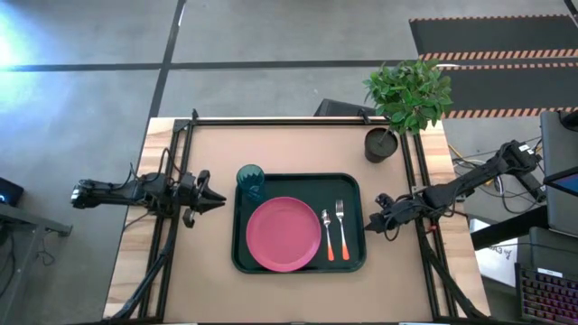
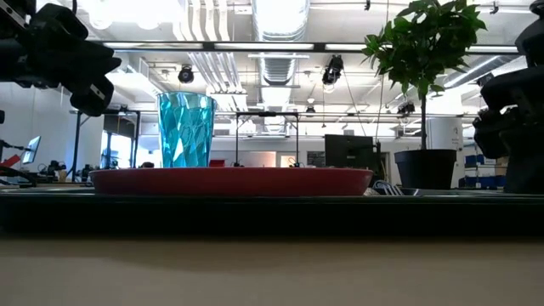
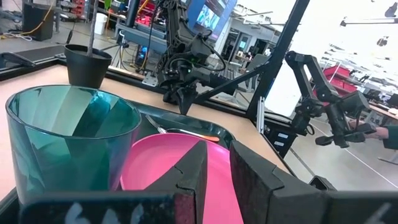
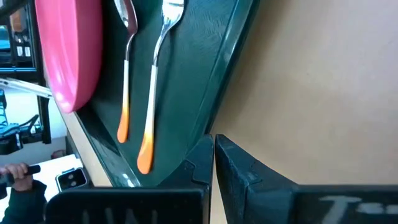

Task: Pick and place plate/cup/fork/spoon on tray
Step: Adjust the black serving tray on the table

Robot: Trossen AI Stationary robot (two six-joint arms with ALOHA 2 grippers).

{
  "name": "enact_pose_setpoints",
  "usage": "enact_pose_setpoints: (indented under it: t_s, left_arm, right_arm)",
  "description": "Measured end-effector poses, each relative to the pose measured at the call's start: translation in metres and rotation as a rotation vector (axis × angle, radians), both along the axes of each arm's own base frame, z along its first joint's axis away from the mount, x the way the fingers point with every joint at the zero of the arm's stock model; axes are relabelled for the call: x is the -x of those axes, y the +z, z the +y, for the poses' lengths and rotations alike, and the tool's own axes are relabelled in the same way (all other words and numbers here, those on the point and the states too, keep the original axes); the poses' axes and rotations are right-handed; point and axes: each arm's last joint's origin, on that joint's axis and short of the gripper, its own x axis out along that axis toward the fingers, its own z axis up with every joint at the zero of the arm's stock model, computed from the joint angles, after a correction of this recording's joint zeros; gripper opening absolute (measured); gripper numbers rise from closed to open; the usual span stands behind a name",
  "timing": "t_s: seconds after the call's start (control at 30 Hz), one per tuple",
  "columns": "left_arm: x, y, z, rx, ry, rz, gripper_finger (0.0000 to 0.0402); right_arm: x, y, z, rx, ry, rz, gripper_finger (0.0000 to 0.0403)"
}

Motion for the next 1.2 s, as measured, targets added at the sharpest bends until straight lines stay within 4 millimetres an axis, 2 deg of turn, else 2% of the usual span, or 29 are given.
enact_pose_setpoints:
  t_s: [0.4, 0.83, 1.2]
  left_arm:
    - [0.0, 0.001, 0.0, -0.002, -0.001, -0.003, 0.0052]
    - [0.0, 0.001, -0.001, 0.0, -0.026, -0.002, 0.0052]
    - [0.0, 0.001, -0.001, -0.001, -0.028, -0.002, 0.0052]
  right_arm:
    - [-0.006, 0.01, 0.0, 0.064, -0.04, -0.066, 0.0009]
    - [-0.004, 0.007, 0.0, 0.033, -0.048, -0.031, 0.0009]
    - [-0.011, 0.005, 0.002, 0.048, -0.069, -0.044, 0.0009]
